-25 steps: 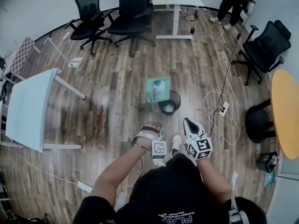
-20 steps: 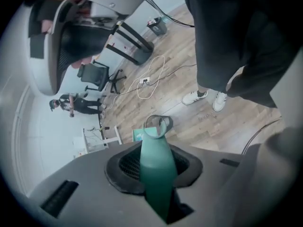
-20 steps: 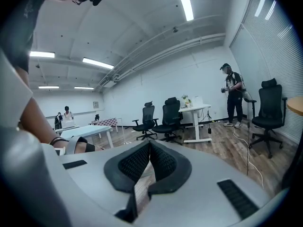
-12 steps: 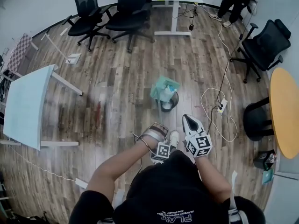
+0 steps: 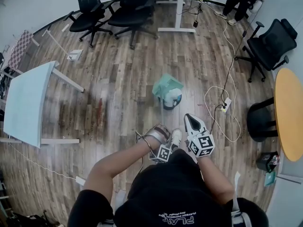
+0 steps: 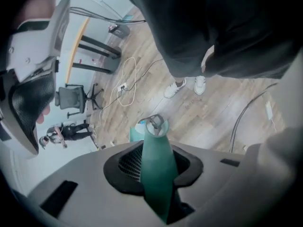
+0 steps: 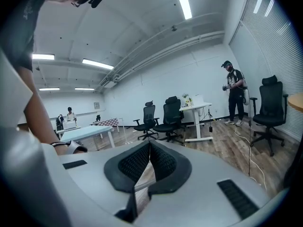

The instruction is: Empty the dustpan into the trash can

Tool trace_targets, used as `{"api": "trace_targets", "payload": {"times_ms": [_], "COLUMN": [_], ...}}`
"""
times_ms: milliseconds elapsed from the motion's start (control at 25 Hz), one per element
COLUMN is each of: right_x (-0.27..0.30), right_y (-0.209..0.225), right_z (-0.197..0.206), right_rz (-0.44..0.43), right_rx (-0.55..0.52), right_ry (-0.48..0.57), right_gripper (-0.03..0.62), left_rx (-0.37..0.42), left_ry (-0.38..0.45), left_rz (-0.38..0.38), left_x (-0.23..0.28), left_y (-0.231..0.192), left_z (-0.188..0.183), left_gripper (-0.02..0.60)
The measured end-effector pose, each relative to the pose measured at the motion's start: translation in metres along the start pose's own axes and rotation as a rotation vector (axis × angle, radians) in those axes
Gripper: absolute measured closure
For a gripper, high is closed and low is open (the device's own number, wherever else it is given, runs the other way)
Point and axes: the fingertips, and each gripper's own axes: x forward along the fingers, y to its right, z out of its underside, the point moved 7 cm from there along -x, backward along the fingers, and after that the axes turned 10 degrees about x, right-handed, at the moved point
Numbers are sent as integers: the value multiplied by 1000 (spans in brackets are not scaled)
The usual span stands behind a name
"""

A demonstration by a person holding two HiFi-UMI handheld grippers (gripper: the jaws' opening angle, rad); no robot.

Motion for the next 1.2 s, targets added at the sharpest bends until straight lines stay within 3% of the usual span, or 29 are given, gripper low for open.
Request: {"api": "trace_targets", "payload": {"times_ms": [240,560,960,1080,1200], "right_x": [2,-5,-18,-21,-21], "right_y": [-2,-3,-8,-8,-9], "right_z": [4,7,17,18,16], "right_rz": [-13,-9,-7,-2,-5], "right_rx": [-4,-8,-14,-10,-20], "right_ry": [-8,-23,-39,-39,-37], "right_gripper": [571,571,571,571,571], "left_rx": [170,180,319,306,225], "left_ry": [2,-2,-46,-42,-9], "left_rz": [25,17,51,52,38], "left_x": [0,0,0,1,-1], "left_y": [17,20,37,35,27], "left_z": [-9,-4,-18,-19,-15], "left_gripper": [468,468,453,453,458]}}
